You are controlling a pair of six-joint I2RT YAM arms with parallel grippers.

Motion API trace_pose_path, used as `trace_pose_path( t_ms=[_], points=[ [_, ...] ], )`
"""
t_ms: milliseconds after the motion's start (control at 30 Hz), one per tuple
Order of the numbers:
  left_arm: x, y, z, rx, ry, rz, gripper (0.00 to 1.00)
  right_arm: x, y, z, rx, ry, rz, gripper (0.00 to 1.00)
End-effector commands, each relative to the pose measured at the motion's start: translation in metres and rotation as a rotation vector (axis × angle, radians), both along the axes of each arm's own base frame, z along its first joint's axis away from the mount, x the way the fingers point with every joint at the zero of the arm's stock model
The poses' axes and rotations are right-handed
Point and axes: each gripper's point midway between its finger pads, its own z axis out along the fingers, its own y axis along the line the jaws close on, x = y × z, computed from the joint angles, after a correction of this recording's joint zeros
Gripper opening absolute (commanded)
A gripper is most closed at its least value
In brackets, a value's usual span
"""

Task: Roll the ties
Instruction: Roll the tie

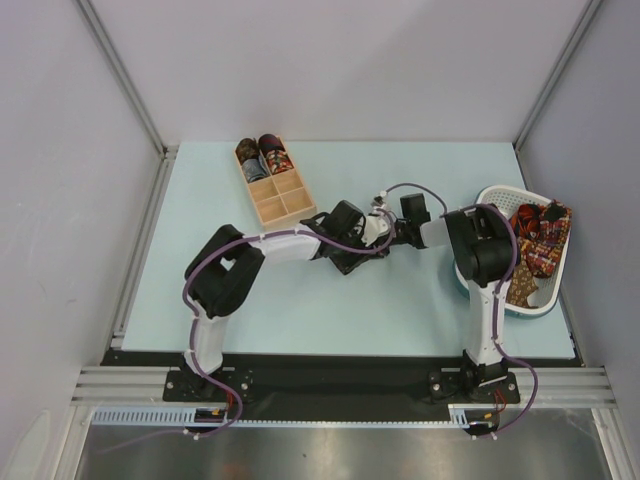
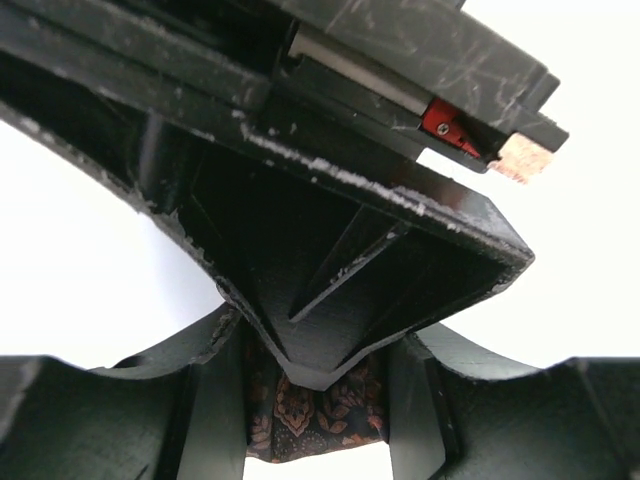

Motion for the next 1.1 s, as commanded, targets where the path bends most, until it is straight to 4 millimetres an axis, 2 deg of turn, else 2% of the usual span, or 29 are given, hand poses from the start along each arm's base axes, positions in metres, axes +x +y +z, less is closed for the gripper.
trace_pose_path(
  t_ms=[0, 400, 633, 667, 700, 733, 800, 833, 867, 900, 933, 967, 1000, 1067],
  points=[
    [-0.008, 0.005, -0.013, 0.044, 0.052, 0.002, 0.45, 0.012, -0.021, -0.029, -0.125, -0.010, -0.130, 0.46],
    [-0.008, 0.005, -0.014, 0.046, 0.067, 0.007, 0.43, 0.031, -0.046, -0.012, -0.086, -0.044, -0.277, 0.50],
    [-0.006, 0.007, -0.016, 0.043, 0.087, 0.025, 0.43, 0.040, -0.068, 0.014, -0.081, -0.151, -0.385, 0.53],
    [-0.006, 0.007, -0.015, 0.042, 0.085, 0.026, 0.43, 0.042, -0.070, 0.027, -0.084, -0.195, -0.398, 0.53],
    [-0.005, 0.006, -0.015, 0.042, 0.086, 0.028, 0.43, 0.042, -0.073, 0.031, -0.098, -0.212, -0.412, 0.53],
    [-0.005, 0.007, -0.016, 0.046, 0.091, 0.030, 0.43, 0.041, -0.079, 0.027, -0.135, -0.219, -0.439, 0.54],
    [-0.005, 0.007, -0.015, 0.043, 0.090, 0.033, 0.43, 0.041, -0.084, 0.043, -0.150, -0.275, -0.473, 0.54],
    [-0.004, 0.007, -0.016, 0.044, 0.089, 0.033, 0.43, 0.035, -0.087, 0.043, -0.164, -0.278, -0.488, 0.54],
    [-0.005, 0.006, -0.016, 0.042, 0.093, 0.033, 0.43, 0.037, -0.094, 0.044, -0.197, -0.306, -0.528, 0.54],
    [-0.004, 0.006, -0.016, 0.040, 0.091, 0.033, 0.43, 0.037, -0.098, 0.063, -0.205, -0.367, -0.556, 0.54],
    [-0.005, 0.005, -0.017, 0.038, 0.095, 0.031, 0.43, 0.032, -0.110, 0.053, -0.272, -0.359, -0.614, 0.55],
    [-0.005, 0.005, -0.015, 0.034, 0.093, 0.030, 0.42, 0.028, -0.112, 0.056, -0.290, -0.383, -0.630, 0.55],
    [-0.005, 0.005, -0.016, 0.036, 0.093, 0.031, 0.42, 0.026, -0.115, 0.074, -0.284, -0.435, -0.658, 0.54],
    [-0.005, 0.005, -0.016, 0.031, 0.092, 0.031, 0.42, 0.013, -0.122, 0.069, -0.349, -0.459, -0.694, 0.54]
  ],
)
